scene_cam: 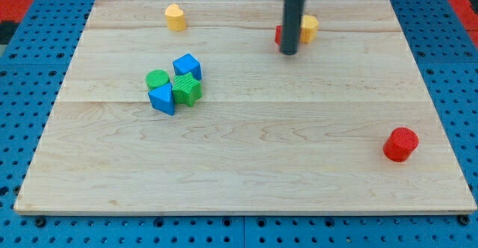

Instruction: Place the yellow hexagon parallel to the right of the yellow heart

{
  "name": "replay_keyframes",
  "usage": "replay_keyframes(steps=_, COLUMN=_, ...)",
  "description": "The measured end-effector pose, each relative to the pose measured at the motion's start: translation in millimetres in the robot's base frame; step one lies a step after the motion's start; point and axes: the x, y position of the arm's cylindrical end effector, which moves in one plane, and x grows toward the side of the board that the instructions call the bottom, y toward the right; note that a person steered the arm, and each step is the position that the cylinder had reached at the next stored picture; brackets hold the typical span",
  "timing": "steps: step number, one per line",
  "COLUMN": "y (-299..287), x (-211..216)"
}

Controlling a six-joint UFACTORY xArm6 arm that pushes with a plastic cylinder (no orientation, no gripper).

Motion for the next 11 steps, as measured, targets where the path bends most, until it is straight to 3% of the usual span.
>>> replay_keyframes(steps=2, y=20.3, x=-23.4)
replay_keyframes(steps=3, y=67.7, x=-23.4)
replay_keyframes(steps=4, y=91.4, x=-59.3)
replay_keyframes(steps=5, y=42.8, x=-70.4)
replay_keyframes(steps=6, y=-41.7, x=-74.0)
replay_keyframes(steps=7, y=-64.7, x=-74.0)
replay_keyframes(steps=8, y=38.2, x=-80.9)
replay_keyframes(steps=9, y=31.8, x=-111.1)
replay_keyframes(steps=11, y=-85.6, x=-119.3)
